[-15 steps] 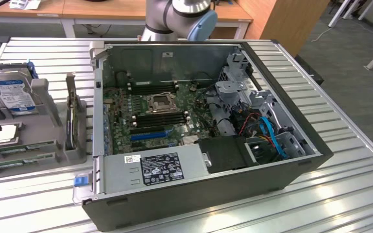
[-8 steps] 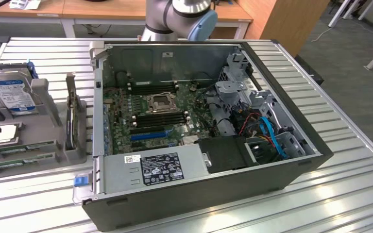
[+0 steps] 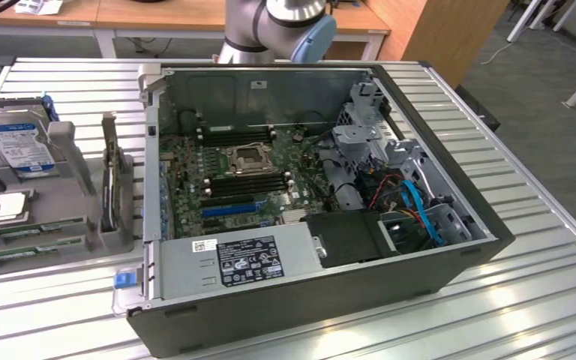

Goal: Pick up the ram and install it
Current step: 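Pick up the ram and move it above insertion slot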

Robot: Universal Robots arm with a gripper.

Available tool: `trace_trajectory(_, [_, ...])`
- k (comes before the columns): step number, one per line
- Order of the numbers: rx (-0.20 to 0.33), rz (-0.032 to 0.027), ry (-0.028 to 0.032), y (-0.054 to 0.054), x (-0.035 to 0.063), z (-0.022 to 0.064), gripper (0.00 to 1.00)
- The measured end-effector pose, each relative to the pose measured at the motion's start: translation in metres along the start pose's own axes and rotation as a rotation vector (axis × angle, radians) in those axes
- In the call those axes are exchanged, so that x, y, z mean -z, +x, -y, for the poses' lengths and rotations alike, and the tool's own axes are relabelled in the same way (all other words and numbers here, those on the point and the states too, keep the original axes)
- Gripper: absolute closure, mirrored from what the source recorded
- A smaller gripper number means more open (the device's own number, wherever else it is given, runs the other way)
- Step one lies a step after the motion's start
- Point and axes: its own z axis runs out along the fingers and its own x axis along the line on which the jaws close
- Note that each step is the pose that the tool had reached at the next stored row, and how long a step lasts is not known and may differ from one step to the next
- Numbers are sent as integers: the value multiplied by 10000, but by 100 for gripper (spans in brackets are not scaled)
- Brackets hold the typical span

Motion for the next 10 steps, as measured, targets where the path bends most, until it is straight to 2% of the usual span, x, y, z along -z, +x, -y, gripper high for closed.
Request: trace_trajectory(10, [1,1,0,115,2,0,65])
